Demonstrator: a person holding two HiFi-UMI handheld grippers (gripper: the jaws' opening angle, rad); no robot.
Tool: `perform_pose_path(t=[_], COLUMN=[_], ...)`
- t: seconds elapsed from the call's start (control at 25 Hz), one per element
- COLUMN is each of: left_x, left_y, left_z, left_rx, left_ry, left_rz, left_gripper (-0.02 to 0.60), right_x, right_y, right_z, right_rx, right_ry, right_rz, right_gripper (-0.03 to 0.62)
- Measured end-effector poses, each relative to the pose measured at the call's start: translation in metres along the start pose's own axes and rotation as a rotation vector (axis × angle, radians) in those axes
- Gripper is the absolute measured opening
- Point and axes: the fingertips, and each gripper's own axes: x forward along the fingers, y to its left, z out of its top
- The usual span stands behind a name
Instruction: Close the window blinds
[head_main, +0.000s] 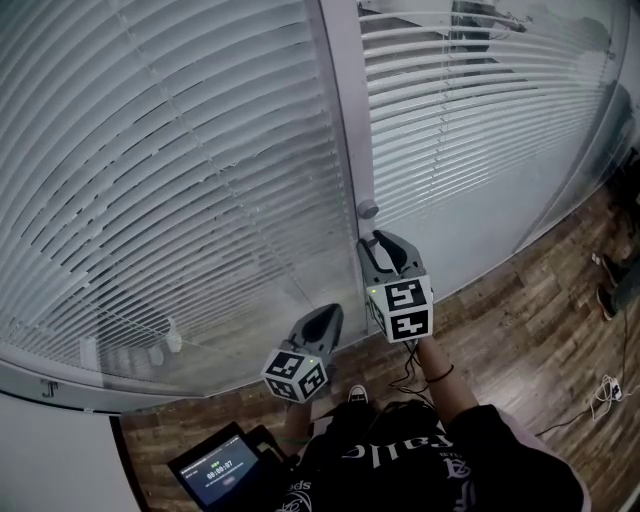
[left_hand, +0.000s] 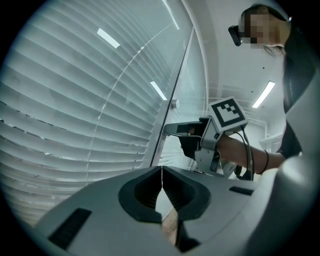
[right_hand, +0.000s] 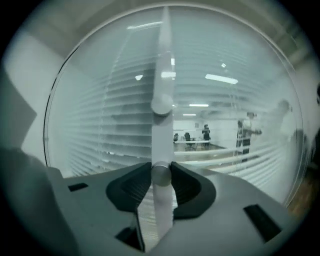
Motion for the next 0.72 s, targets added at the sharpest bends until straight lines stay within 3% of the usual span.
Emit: perform_pose_path(t=[0.16,0.24,0.4,0.56,0.72], left_x=[0.001,0.002,0.004,0.003,-0.001], left_y=[0.000,0.000,0.000,-0.002,-0.009], left_z=[-0.001,-0.002,-0.004,-0.005,-0.007], left_rx=[0.000,0.000,0.001,0.002,0.004], left_ry=[0.002,0.002,0.007,0.009,0.007], left_rz=[0.002,0.003,0.004,0.008,0.020], left_gripper=[0.005,0.005,0.005,0.005,0.005], right_x=[0.001,0.002,0.005,0.004,-0.009], right_y=[-0.011,-0.014,-0.013,-0.015,-0.004], right_z=[-0.005,-0.006,-0.005,-0.007,-0.016], right_rx=[0.616,0.791,0.869,0.778,0.709], right_ry=[-0.033,-0.042,-0.047,-0.062,-0.038], right_rz=[0.125,0.171,0.206,0.188,0.224], right_gripper=[0.137,0.137,0.137,0.137,0.138])
